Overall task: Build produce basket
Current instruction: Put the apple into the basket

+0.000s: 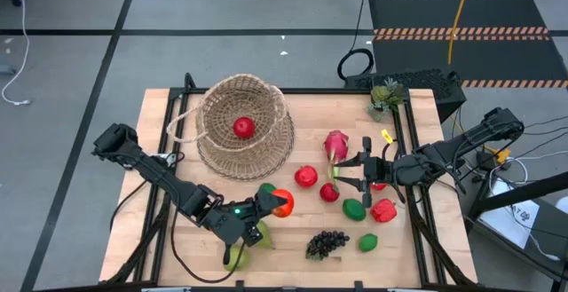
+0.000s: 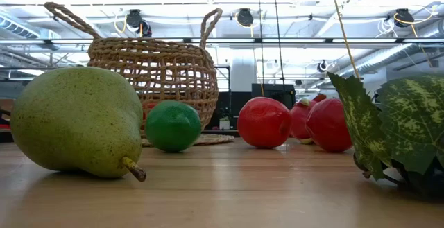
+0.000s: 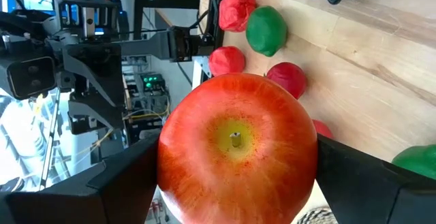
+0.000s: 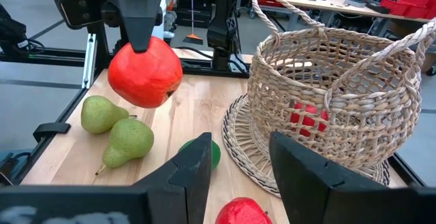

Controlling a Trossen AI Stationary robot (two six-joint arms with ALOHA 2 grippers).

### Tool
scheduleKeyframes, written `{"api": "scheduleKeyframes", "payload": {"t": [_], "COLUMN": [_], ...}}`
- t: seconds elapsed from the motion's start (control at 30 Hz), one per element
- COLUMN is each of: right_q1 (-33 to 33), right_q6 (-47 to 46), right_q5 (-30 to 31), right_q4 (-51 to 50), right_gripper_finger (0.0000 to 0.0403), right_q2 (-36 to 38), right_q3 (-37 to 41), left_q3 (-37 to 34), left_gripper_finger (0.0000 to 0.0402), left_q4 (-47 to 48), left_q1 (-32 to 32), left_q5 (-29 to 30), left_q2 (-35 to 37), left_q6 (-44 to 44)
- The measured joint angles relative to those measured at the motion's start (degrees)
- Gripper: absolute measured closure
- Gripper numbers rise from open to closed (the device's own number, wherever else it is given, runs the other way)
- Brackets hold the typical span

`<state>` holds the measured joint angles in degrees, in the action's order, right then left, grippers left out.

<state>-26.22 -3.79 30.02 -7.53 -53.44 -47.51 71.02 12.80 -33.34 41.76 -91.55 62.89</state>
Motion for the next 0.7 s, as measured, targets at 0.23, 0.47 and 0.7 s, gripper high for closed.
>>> {"api": "scheduleKeyframes", "payload": {"t": [0.23,0.47,0.7], "right_q1": [0.0,0.0,0.0], "right_q6": [0.0,0.0,0.0], "right_q5": [0.0,0.0,0.0], "right_q4": [0.0,0.0,0.0], "right_gripper_finger": [0.0259,0.0259,0.0259], "right_q2": [0.0,0.0,0.0], "right_q3": [0.0,0.0,0.0], "left_q3": [0.0,0.0,0.0], "left_gripper_finger": [0.0053,0.0053,0.0053], "left_q4": [0.0,0.0,0.0], "left_q1": [0.0,0.0,0.0], "left_q5": [0.0,-0.1,-0.1], "left_q2": [0.0,0.0,0.0], "left_q6": [-1.9,-2.6,-5.1]}}
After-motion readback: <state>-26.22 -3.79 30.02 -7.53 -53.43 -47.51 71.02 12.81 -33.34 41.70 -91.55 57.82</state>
